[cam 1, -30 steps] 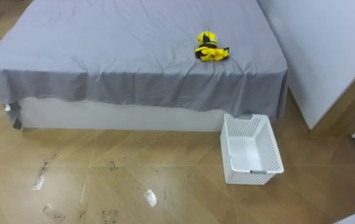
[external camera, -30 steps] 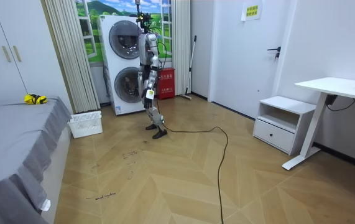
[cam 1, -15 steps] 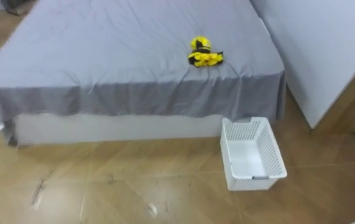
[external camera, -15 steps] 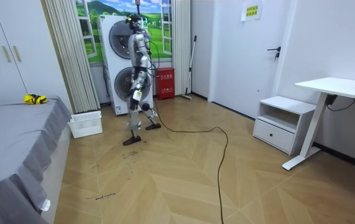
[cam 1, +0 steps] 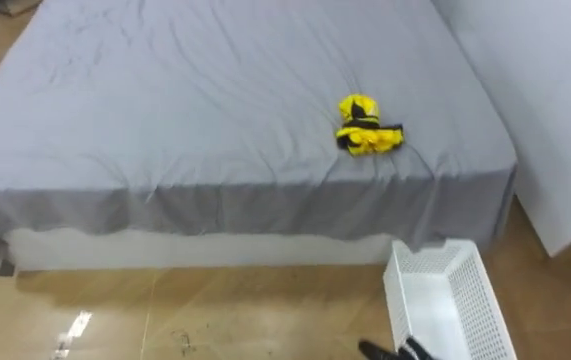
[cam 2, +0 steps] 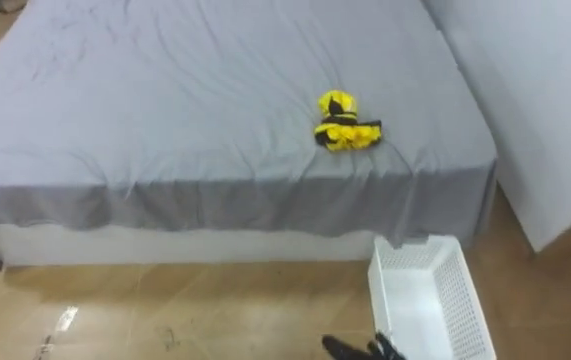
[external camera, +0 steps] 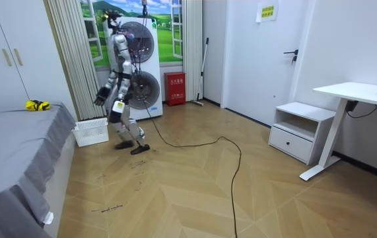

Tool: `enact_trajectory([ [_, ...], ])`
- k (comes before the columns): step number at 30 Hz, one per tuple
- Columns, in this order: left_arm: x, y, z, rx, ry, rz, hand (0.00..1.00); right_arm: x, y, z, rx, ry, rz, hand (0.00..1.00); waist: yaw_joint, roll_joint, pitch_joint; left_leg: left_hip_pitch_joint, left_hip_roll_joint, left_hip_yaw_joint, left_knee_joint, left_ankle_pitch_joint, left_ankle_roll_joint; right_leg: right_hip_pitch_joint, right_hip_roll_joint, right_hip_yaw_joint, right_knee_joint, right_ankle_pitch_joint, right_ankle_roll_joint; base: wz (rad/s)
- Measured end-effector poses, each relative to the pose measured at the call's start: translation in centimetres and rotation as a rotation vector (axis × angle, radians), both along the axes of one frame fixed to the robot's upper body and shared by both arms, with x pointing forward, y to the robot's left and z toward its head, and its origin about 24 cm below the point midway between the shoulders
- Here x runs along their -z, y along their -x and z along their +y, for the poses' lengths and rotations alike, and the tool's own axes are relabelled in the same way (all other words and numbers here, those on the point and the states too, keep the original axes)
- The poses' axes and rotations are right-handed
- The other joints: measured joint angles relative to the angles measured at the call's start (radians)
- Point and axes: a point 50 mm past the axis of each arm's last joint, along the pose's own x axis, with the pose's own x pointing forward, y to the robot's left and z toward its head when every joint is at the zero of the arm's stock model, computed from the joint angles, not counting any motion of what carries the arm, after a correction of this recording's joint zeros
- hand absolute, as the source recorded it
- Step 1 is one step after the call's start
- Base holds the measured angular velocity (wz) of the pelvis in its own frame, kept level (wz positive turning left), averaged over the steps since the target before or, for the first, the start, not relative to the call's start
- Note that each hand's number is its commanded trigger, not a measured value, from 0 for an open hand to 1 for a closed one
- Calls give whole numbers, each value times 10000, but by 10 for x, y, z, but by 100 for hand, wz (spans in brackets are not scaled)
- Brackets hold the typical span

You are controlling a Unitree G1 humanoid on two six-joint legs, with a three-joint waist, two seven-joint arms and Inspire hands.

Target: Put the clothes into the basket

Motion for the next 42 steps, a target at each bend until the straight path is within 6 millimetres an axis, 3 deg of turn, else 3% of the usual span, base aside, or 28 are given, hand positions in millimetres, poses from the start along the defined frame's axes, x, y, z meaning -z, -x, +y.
enact_trajectory([
  [1, 1, 1, -4, 202, 67, 120, 0, -1, -4, 1, -26, 9, -122, 0, -3, 34, -8, 410, 54, -154, -342, -106, -85, -33, 199, -50, -1810, 682, -73, 46],
  [2, 2, 1, -7, 282, 131, 197, 0, -2, -6, 1, -18, 32, -206, 0, -19, 107, -6, 657, 133, -282, -469, -168, -130, -68, 282, -121, -2376, 1145, -107, 38],
  [3, 2, 2, -10, 325, 204, 268, 0, -6, -11, 2, 11, 70, -474, 0, -8, 198, -88, 1074, 251, -510, -760, -259, -238, -18, 384, -278, -3236, 2016, -262, 29],
  [4, 2, 1, -10, 371, 205, 247, 0, -11, -19, 3, 27, 75, -893, 0, 31, 169, -141, 1301, 375, -595, -865, -372, -395, 48, 499, -374, -3579, 2807, -682, 18],
  [5, 2, 1, -10, 373, 198, 253, 0, -14, -24, 4, 16, 76, -1154, 0, 63, 192, -177, 1358, 468, -619, -837, -461, -550, 70, 619, -378, -3558, 3057, -867, -12],
  [6, 3, 4, -10, 414, 202, 371, 0, -20, -33, 4, -18, 174, -1619, 0, 168, 433, -200, 1485, 791, -650, -715, -624, -873, 301, 860, -551, -3249, 3149, -1136, -12],
  [7, 4, 10, -10, 372, 198, 537, 0, -24, -38, 4, 14, 258, -1870, 0, 149, 615, -233, 1692, 1099, -575, -500, -642, -1214, 457, 1044, -790, -2763, 2652, -1178, 0],
  [8, 4, 13, -9, 351, 180, 588, 0, -26, -40, 4, 27, 276, -1966, 0, 120, 638, -227, 1765, 1210, -493, -312, -594, -1399, 562, 1064, -871, -2522, 2364, -1195, 25],
  [10, 4, 15, -5, 187, 124, 598, 0, -32, -46, 7, -107, 337, -2293, 0, -50, 538, -173, 1809, 1492, -155, 1142, -5, -2180, 1202, 1124, -1085, -1863, 1555, -1377, 28],
  [11, 4, 15, -5, 162, 116, 571, 0, -34, -47, 8, -164, 330, -2397, 0, -56, 481, -144, 1749, 1527, -78, 1632, 290, -2266, 1426, 1130, -1116, -1845, 1415, -1422, 0],
  [12, 4, 22, -4, 60, 99, 699, 0, -37, -50, 11, -345, 302, -2606, 0, -63, 411, -168, 1517, 1675, 196, 2717, 1022, -2280, 2052, 1234, -1149, -2261, 1283, -1454, -11],
  [13, 3, 23, -2, -9, 79, 635, 0, -41, -54, 14, -486, 284, -2929, 0, -108, 302, -157, 1126, 1906, 355, 3876, 1538, -2271, 2693, 1310, -1006, -2931, 1131, -1371, -4],
  [14, 3, 21, -2, -79, 86, 556, 0, -44, -57, 14, -505, 274, -3103, 0, -171, 267, -127, 848, 2042, 443, 4339, 1421, -2225, 2929, 1333, -991, -3160, 1040, -1331, 18],
  [15, 2, 15, -3, -89, 111, 366, 0, -47, -60, 16, -584, 339, -3332, 0, -318, 208, -73, 286, 2352, 637, 4847, 922, -2092, 3233, 1386, -944, -3400, 1024, -1338, 29],
  [16, 1, 10, -3, -94, 131, 200, 0, -49, -61, 15, -615, 408, -3415, 0, -304, 116, -22, -333, 2485, 707, 4902, 516, -2091, 3508, 1387, -884, -3646, 1023, -1334, 20],
  [17, 0, 9, -3, -110, 149, 158, 0, -50, -62, 15, -630, 431, -3458, 0, -313, 84, -8, -627, 2523, 735, 4786, 341, -2126, 3626, 1389, -868, -3764, 1024, -1331, -9],
  [18, 0, 9, -3, -239, 189, 135, 0, -51, -63, 15, -624, 529, -3502, 0, -254, 41, 4, -1175, 2517, 713, 4301, -12, -2128, 3785, 1385, -763, -3887, 1002, -1294, -33],
  [20, 0, 7, -3, -579, 304, -4, 0, -55, -66, 13, -464, 655, -3639, 0, -167, 40, -6, -1918, 2366, 575, 2969, -145, -2149, 3854, 1333, -528, -3959, 926, -1167, -37],
  [21, -2, 4, -2, -686, 348, -158, 0, -58, -68, 12, -406, 757, -3718, 0, -86, 25, -28, -2291, 2298, 609, 1924, 283, -1797, 3752, 1266, -367, -3873, 837, -1053, -47],
  [22, -2, 6, 0, -702, 329, -147, 0, -58, -67, 13, -521, 923, -3636, 0, 20, -62, -212, -2201, 2097, 630, 1469, 533, -1682, 3592, 1145, -151, -3764, 724, -871, -39],
  [23, -2, 6, 2, -665, 276, -145, 0, -59, -69, 14, -579, 963, -3687, 0, -15, -173, -286, -2107, 1943, 656, 1241, 652, -1612, 3532, 1032, -138, -3757, 708, -813, -22],
  [24, -2, 5, 4, -569, 184, -154, 0, -64, -71, 14, -664, 1068, -3901, 0, -78, -330, -309, -1939, 1741, 762, 809, 836, -1517, 3491, 911, -129, -3770, 691, -734, -3],
  [25, -2, 7, 4, -411, 148, -54, 0, -67, -74, 12, -675, 1147, -4037, 0, -70, -350, -314, -1757, 1593, 813, 570, 926, -1461, 3502, 802, -127, -3779, 704, -680, -4],
  [29, -2, 9, 5, -288, 91, 32, 0, -71, -79, 7, -559, 1444, -4153, 0, -59, -326, -257, -1574, 1272, 758, 141, 1045, -1345, 3480, 535, -156, -3752, 642, -525, 4],
  [31, -1, 5, 6, -228, 9, 63, 0, -76, -87, 4, -529, 1687, -4294, 0, -38, -376, -143, -1612, 1125, 758, -125, 1207, -1283, 3348, 413, -174, -3739, 612, -474, 5],
  [33, -2, 3, 8, -247, -35, 20, 0, -81, -94, 4, -606, 1811, -4496, 0, -46, -422, -91, -1766, 1066, 718, -177, 1281, -1249, 3209, 370, -238, -3738, 613, -466, 12],
  [42, -3, -13, 11, 147, -233, 56, 0, -97, -124, 0, -590, 2916, -4788, 0, 3, -455, -74, -2679, 925, 486, -62, 1448, -1129, 2353, 211, -454, -3515, 637, -388, 9],
])
